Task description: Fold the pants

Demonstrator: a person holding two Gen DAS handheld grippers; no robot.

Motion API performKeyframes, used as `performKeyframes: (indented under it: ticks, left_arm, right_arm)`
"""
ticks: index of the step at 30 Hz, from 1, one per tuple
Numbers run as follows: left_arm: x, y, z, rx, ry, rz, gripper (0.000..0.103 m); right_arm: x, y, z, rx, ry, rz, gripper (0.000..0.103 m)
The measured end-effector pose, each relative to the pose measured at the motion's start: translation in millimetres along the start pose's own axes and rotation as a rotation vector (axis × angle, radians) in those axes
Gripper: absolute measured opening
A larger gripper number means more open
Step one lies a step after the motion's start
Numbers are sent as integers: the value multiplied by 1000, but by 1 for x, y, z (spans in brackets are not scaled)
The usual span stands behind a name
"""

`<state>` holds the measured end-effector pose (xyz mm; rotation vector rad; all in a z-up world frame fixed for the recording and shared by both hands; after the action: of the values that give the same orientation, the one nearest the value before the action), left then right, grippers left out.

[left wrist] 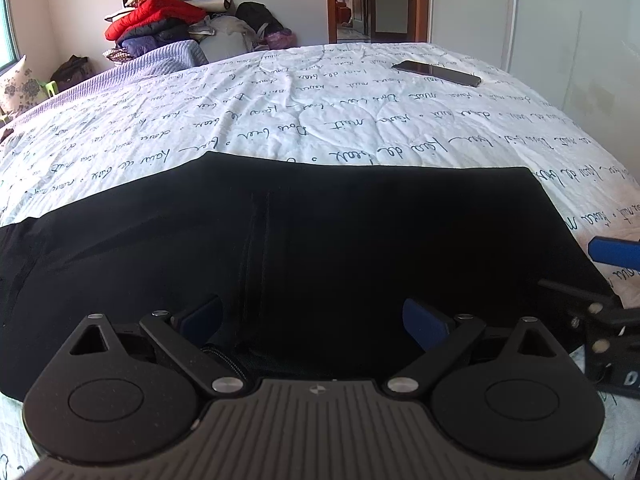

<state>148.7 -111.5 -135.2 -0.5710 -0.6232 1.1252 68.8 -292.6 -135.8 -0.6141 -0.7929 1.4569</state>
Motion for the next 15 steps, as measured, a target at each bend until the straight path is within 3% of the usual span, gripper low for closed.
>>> performKeyframes:
  ticks: [4, 6, 7, 11, 15]
  left_arm:
    - [-2, 1, 4, -4, -6, -4, 99]
    - [-2, 2, 6, -5, -5, -4, 99]
    - [-2, 2, 6, -4, -7, -6, 98]
    - [-3, 9, 9, -12, -32, -52, 99]
    - [5, 9, 17, -16, -8, -7, 99]
  right_arm:
    - [0, -15, 8, -55, -39, -71, 83]
    - [2, -22, 8, -79, -20, -87, 98]
    - [2, -24, 6, -87, -6, -96, 100]
    - [3, -18, -4, -54, -8, -139, 101]
    - [0, 0, -4, 4, -13, -153, 101]
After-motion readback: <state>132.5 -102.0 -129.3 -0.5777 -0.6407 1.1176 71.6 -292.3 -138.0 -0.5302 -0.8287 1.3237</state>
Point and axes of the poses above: each gripper's, at about its wrist camera, not at the fingertips, and z roughly against the way its jaws point, x to its left, y to its underside, the point moved 9 cm from there along -z, roughly the way its jaws point, and after that the axes turned 6 degrees about -y, right-handed, at the moved point
